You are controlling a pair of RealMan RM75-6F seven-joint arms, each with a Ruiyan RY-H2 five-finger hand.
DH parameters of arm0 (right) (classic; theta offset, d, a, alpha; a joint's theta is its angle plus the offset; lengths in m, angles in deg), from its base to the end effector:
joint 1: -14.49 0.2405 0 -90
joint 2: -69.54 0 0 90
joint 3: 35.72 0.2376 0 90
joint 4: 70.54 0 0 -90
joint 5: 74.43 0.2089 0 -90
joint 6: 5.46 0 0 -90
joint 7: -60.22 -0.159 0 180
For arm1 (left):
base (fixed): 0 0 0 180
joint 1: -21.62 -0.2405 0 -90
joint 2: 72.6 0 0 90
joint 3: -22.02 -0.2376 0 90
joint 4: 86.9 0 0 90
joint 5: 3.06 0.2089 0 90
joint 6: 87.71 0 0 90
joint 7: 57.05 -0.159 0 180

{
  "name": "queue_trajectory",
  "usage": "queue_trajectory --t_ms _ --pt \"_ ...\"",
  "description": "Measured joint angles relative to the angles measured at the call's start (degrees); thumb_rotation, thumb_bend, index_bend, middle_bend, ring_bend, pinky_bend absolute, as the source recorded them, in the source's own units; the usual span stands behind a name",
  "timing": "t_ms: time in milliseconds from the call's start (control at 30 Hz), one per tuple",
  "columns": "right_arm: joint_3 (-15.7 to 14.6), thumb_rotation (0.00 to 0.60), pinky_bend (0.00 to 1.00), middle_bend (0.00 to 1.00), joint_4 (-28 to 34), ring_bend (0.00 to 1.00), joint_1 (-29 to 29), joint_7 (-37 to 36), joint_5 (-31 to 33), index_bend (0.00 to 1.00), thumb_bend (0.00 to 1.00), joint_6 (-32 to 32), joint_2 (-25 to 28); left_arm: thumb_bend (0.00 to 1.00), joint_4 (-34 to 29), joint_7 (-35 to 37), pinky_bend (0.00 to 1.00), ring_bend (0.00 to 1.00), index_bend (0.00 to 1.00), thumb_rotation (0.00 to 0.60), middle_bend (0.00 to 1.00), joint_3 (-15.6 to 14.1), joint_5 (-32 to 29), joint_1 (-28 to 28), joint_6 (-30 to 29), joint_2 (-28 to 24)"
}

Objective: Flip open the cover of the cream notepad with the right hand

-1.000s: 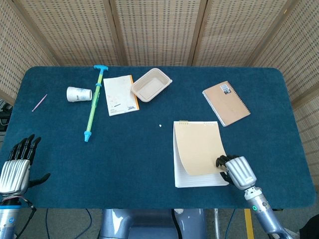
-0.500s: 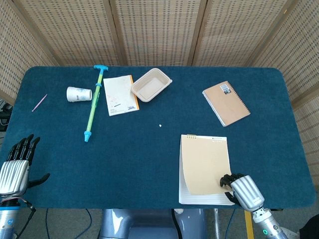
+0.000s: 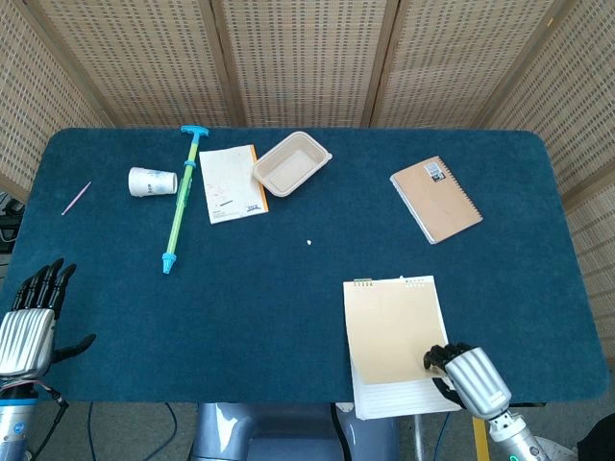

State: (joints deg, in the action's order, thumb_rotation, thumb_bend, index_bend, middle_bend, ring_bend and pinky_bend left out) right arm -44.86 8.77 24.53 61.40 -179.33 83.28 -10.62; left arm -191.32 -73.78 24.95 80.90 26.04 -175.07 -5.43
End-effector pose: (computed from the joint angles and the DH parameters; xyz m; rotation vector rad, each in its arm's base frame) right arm -0.2494 -0.1633 0.0465 1.8171 -0.8189 1.1099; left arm -0.2501 0.1885 0.1289 -1.3615 -0.8838 -0.8792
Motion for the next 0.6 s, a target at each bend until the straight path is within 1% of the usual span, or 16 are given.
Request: queue_trajectory --t_ms 67,267,467,600 --pt "1.5 0.600 0.68 0.62 -0.2 0.62 0.5 0.1 0.5 0.74 0.70 0.1 -0.2 0.12 0.0 -0.1 0.08 0.00 0.02 0.600 0.00 0.0 0.0 0.0 0.1 0.1" --pt "8.2 0.600 0.68 0.62 0.8 0.62 4.0 0.7 4.1 0.73 0.70 -1.6 0.2 0.12 0.3 0.1 0.08 0.00 0.02 0.600 0.00 0.3 -0.5 0.1 0.3 0.1" --pt "15.8 0.600 0.68 0.62 1.0 0.62 9.5 2.0 10.1 0.73 0.70 -6.9 0.4 0.12 0.7 0.4 0.08 0.00 0.02 0.600 0.00 0.6 -1.1 0.4 0.7 0.1" --pt "20.9 0.600 0.68 0.62 -0.6 0.62 14.1 3.0 14.8 0.73 0.70 -11.6 0.2 0.12 1.0 0.3 0.08 0.00 0.02 0.600 0.00 0.8 -1.8 0.6 1.3 0.3"
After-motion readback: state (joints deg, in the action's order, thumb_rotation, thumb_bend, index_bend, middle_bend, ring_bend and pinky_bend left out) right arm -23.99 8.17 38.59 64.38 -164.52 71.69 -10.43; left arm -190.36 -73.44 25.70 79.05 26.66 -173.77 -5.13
